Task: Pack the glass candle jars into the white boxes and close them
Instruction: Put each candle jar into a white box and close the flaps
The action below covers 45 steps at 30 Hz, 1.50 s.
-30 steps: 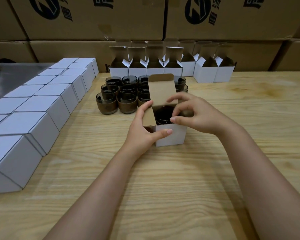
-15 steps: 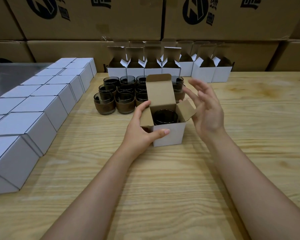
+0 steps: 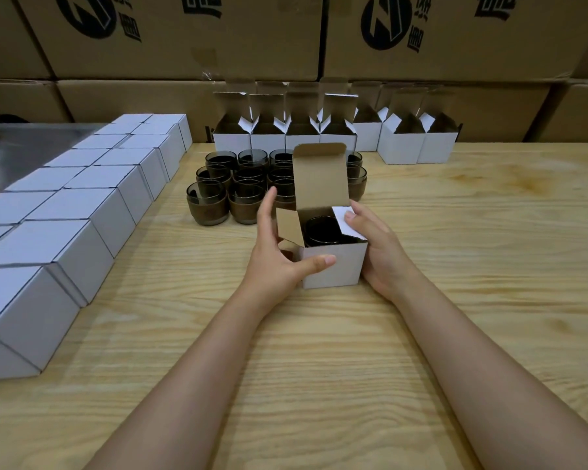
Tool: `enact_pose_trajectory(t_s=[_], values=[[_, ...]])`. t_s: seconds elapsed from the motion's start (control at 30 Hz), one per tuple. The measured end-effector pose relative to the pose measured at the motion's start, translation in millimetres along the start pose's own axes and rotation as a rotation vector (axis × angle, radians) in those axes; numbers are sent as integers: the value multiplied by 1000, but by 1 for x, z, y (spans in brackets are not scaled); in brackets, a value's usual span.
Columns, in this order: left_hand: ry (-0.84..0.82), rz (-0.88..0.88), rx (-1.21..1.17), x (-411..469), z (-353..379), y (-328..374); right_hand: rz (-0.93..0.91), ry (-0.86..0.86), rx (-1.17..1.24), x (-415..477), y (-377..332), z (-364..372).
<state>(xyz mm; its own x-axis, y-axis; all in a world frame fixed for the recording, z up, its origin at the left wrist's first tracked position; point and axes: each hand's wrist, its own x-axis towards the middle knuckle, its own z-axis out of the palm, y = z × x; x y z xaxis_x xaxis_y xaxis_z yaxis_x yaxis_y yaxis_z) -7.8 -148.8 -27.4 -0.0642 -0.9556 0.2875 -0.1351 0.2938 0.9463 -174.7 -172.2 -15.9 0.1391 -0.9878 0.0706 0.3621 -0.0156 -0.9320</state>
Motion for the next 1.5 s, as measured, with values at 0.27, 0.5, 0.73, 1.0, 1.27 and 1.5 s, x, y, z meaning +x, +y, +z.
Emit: enact_pose_trajectory(t_s=[0.27, 0.5, 0.73, 1.0, 1.27, 1.5], values=[[-21, 18, -20, -1, 3, 3, -44, -23, 6, 3, 3, -2], [-22, 30, -21, -2, 6, 6, -73, -85, -53, 2, 0, -3], [-22, 24, -9, -3, 5, 9, -114, -86, -19, -2, -2, -3], [-17, 6, 7, -1, 4, 7, -133, -158, -23, -3, -5, 1], [4, 26, -26, -2, 5, 7, -131, -148, -38, -2, -1, -7], [40, -13, -92, 0, 3, 2, -135, -128, -60, -2, -1, -9]])
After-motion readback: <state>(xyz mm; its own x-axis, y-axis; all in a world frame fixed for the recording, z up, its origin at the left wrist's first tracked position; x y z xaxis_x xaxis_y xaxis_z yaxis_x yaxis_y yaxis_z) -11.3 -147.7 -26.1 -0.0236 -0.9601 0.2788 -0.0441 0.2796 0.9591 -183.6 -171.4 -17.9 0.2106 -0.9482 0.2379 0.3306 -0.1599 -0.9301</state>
